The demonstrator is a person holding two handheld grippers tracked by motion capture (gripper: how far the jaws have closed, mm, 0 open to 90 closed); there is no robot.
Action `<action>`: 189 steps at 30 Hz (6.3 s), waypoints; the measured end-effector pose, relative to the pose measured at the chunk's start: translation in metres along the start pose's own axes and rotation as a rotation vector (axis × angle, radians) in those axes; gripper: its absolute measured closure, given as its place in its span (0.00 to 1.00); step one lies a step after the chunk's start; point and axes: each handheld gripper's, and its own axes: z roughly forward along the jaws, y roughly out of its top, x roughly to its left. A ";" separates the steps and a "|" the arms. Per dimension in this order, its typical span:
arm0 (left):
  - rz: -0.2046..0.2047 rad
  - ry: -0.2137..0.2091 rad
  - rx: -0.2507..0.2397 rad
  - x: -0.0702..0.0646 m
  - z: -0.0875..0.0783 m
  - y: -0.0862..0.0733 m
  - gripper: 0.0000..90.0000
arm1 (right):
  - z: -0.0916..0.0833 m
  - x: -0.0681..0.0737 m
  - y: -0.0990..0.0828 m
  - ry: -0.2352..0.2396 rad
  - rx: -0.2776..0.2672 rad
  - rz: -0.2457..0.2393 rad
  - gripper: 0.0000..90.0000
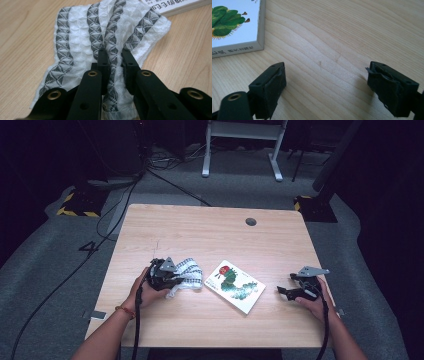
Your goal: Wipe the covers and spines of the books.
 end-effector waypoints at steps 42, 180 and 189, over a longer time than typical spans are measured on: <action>0.260 -0.315 -0.118 -0.101 0.078 0.112 0.91 | -0.001 0.001 -0.001 -0.008 0.000 0.007 0.17; 0.137 -0.134 0.019 -0.037 0.057 0.068 0.89 | -0.001 0.001 -0.001 -0.011 0.002 0.010 0.17; 0.107 -0.101 0.020 -0.026 0.069 0.082 0.89 | -0.001 0.001 -0.001 -0.011 0.002 0.010 0.17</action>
